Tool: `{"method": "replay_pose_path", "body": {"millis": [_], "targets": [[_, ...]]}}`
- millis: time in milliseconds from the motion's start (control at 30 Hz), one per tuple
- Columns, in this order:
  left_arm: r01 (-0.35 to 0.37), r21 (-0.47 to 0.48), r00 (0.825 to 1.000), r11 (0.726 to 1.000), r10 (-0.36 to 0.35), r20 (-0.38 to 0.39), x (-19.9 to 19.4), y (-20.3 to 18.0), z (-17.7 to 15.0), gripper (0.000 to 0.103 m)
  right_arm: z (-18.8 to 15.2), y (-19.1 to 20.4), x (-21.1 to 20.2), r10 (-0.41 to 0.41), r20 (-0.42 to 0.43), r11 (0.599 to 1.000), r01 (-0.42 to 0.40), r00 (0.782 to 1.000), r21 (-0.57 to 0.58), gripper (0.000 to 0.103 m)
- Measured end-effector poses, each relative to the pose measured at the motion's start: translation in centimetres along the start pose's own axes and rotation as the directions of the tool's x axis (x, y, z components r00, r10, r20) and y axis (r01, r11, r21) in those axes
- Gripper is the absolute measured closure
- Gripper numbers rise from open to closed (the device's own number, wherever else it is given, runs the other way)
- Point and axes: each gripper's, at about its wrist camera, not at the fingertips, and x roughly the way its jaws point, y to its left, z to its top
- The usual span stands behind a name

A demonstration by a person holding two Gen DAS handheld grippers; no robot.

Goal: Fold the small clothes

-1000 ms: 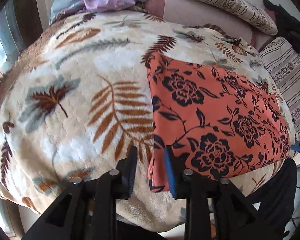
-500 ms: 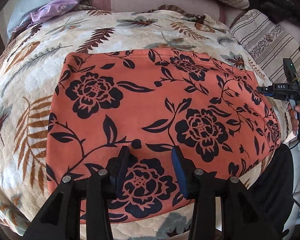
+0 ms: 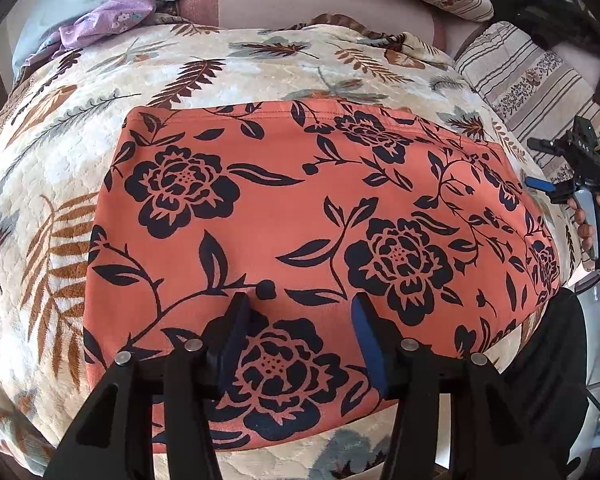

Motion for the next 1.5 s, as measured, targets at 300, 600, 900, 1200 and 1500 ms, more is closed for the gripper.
{"method": "replay_pose_path", "body": {"millis": [300, 600, 900, 1200, 1500], "targets": [[0.017, -0.026, 1.0, 1.0, -0.017, 0.003, 0.0, 0.4, 0.0, 0.049, 1.5, 0.3, 2.4, 0.039, -0.109, 0.999, -0.038, 0.993, 0.011, 0.04], [0.023, -0.024, 1.0, 0.999, -0.023, 0.006, 0.3, 0.4, 0.0, 0.048, 1.9, 1.2, 4.1, -0.058, -0.146, 0.995, 0.045, 0.988, -0.086, 0.054], [0.019, -0.016, 1.0, 1.0, -0.019, 0.01, 0.3, 0.3, 0.0, 0.047, 2.6, 1.9, 2.8, -0.251, -0.091, 0.956, 0.232, 0.964, -0.18, 0.098], [-0.002, -0.005, 1.0, 1.0, 0.002, 0.002, 0.1, -0.1, 0.2, 0.047, 2.2, -1.0, 3.6, -0.209, -0.099, 0.977, 0.202, 0.973, -0.074, 0.08], [0.009, -0.03, 0.998, 1.0, -0.007, 0.065, -2.2, 0.1, -0.3, 0.047, -2.5, 1.3, -4.5, -0.001, -0.071, 1.0, 0.0, 0.998, -0.015, 0.03]]}}
